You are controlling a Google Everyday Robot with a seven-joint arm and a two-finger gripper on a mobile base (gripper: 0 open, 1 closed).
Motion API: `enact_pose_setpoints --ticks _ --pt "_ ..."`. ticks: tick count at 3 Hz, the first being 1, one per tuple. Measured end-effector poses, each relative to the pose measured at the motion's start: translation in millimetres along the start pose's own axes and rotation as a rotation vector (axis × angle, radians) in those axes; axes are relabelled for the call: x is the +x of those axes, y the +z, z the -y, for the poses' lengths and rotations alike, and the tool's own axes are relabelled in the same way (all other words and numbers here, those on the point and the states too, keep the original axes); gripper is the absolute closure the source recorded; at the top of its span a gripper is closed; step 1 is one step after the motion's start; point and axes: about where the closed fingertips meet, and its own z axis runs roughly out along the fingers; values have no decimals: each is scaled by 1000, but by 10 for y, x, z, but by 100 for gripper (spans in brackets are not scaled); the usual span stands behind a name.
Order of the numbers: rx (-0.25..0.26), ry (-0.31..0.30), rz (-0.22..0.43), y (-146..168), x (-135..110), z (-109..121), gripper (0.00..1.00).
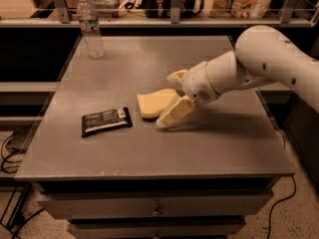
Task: Move sponge near rxbar chocolate
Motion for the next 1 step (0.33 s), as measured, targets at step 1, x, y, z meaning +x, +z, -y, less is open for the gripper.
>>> enact_pose_setpoints --ticks 1 --pt "0 0 0 1 0 0 0"
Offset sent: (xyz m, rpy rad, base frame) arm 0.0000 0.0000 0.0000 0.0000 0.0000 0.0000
